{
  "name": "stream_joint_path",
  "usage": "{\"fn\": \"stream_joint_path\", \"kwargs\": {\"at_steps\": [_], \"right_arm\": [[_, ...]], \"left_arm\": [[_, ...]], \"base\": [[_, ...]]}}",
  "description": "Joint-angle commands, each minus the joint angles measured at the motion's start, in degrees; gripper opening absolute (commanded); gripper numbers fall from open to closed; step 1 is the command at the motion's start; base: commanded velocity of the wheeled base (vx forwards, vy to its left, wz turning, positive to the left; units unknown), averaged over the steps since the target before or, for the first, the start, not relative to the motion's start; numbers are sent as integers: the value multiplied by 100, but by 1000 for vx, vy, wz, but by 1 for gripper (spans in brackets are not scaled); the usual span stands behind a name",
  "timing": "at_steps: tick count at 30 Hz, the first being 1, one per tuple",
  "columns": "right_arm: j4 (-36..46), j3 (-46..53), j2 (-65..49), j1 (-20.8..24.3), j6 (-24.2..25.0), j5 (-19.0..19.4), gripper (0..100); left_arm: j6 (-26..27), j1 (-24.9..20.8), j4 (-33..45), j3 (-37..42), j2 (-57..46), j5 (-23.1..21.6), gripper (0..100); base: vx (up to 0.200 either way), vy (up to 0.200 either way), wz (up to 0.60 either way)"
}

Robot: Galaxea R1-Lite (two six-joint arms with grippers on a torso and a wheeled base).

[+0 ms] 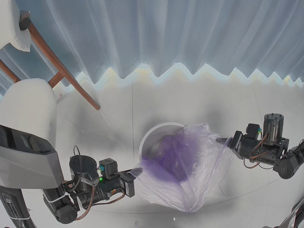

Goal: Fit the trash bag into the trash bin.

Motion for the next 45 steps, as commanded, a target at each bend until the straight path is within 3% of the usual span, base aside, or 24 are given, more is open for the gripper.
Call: {"fn": "stream_joint_path", "kwargs": {"at_steps": [1,4,8,11,12,16,22,30,38,45], "right_arm": [[1822,-1522,-916,-96,-15,482,0],[2516,-1979,-933,-43,-42,499,0],[2833,-1961,-845,45,-191,499,0],[2806,-1794,-775,89,-376,491,0],[2806,-1566,-740,106,-710,482,0],[2771,-1117,-643,273,-1246,464,0],[2657,-942,-353,458,-1307,403,0],[2024,-792,262,555,-1334,-10,0],[1945,-1214,122,177,-1299,86,0],[2578,-2216,315,-245,-1290,113,0]], "left_arm": [[-32,-85,188,-300,-124,-351,0],[-32,-137,539,-529,-317,-360,0],[-32,-155,1093,-634,-388,-263,0],[-32,-155,1198,-643,-388,-184,0],[-32,-164,1242,-590,-352,-35,0],[-23,-278,1190,-423,-247,167,0],[-32,-225,1181,-634,-142,194,0],[-120,-252,1181,-634,-1,528,0],[-612,65,1321,-1153,-203,537,0],[-1069,258,2490,-2076,-449,510,0]], "base": [[0,0,0],[0,0,0],[0,0,0],[0,0,0],[0,0,0],[0,0,0],[0,0,0],[0,0,0],[0,0,0],[0,0,0]]}}
